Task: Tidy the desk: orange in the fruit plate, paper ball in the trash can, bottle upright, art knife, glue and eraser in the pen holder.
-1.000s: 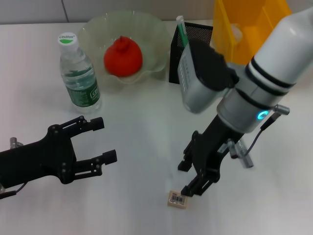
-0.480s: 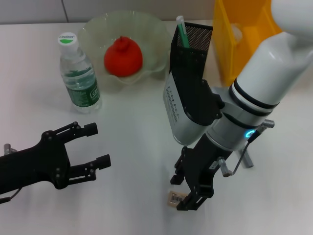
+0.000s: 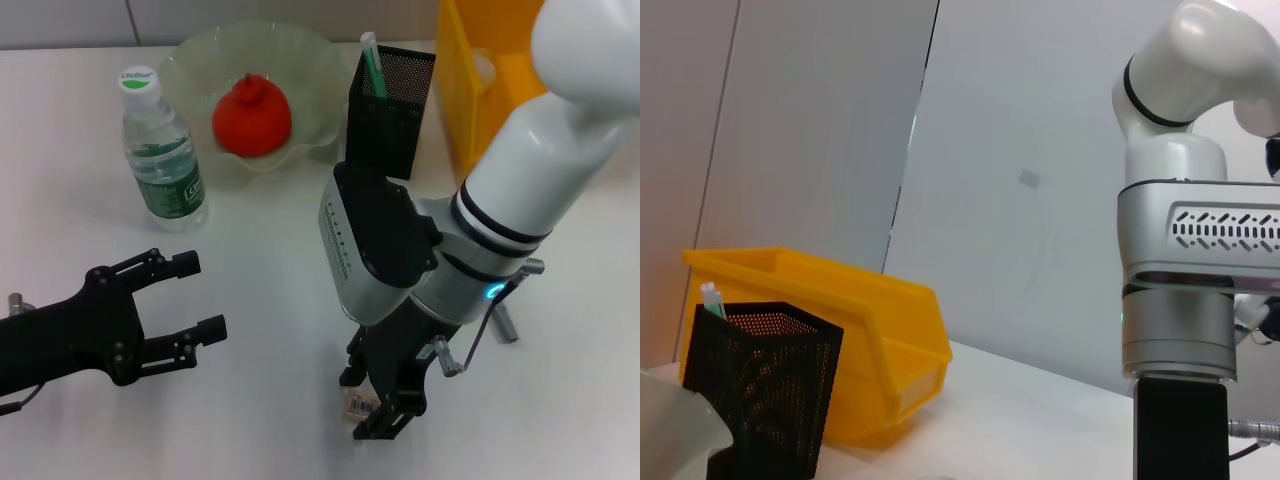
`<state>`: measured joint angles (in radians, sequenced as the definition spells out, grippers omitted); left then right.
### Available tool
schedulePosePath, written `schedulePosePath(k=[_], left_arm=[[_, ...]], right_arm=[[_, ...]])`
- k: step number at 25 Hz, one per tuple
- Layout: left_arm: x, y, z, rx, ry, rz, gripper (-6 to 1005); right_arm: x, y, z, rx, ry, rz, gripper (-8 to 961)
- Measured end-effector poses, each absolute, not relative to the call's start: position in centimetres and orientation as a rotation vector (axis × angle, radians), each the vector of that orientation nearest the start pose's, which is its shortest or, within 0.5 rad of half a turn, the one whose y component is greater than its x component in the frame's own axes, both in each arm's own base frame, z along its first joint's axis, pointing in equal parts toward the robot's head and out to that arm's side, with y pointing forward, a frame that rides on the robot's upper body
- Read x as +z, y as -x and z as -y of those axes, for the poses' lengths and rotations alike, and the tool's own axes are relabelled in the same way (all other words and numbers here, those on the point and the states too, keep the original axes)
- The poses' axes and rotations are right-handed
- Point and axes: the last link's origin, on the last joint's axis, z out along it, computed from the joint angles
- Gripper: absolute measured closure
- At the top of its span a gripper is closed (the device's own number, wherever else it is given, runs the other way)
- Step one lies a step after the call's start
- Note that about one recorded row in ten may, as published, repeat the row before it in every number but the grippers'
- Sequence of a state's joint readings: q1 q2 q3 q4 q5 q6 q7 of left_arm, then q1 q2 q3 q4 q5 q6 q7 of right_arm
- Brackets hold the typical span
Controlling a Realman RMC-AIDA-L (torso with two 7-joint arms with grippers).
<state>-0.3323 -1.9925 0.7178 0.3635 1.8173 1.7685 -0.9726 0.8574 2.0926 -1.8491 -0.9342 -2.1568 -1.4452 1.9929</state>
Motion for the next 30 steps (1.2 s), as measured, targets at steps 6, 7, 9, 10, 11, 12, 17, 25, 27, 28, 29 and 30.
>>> schedulePosePath(k=[6,7,9,10,11,12,17,25,27,28,29,30], left_arm=[[0.15,31.16,-23.97,-1.002,2.658,0.512,154],[0.16,31.16,-23.98,-1.002,2.657,0.511,154],[0.16,31.15,-23.98,-1.003,2.657,0.511,154],[0.16,31.15,-23.98,-1.003,2.657,0.511,154],[0.16,31.15,-23.98,-1.003,2.657,0.511,154],[0.16,31.15,-23.98,-1.003,2.657,0.511,154],[0.18,31.14,-24.00,-1.004,2.655,0.511,154],[0.17,30.97,-24.22,-1.012,2.649,0.505,154],[0.17,30.95,-24.24,-1.012,2.649,0.504,154],[0.17,30.94,-24.24,-1.013,2.648,0.504,154],[0.17,30.94,-24.24,-1.013,2.648,0.504,154],[0.18,30.93,-24.24,-1.014,2.648,0.504,154]], right_arm=[[-11.87,-13.52,-30.47,-0.679,3.317,0.077,373],[-11.88,-13.51,-30.48,-0.679,3.316,0.078,374],[-11.91,-13.53,-30.52,-0.675,3.313,0.077,375],[-11.93,-13.58,-30.53,-0.673,3.311,0.075,388],[-11.94,-13.63,-30.57,-0.670,3.308,0.073,401],[-11.96,-13.69,-30.60,-0.669,3.305,0.072,413],[-12.01,-13.84,-30.65,-0.671,3.298,0.069,550],[-11.99,-13.82,-30.70,-0.673,3.294,0.076,663],[-11.94,-13.84,-30.75,-0.674,3.293,0.075,671],[-11.90,-13.85,-30.79,-0.673,3.292,0.073,674],[-11.86,-13.85,-30.84,-0.671,3.290,0.071,678],[-11.81,-13.84,-30.90,-0.667,3.289,0.068,682]])
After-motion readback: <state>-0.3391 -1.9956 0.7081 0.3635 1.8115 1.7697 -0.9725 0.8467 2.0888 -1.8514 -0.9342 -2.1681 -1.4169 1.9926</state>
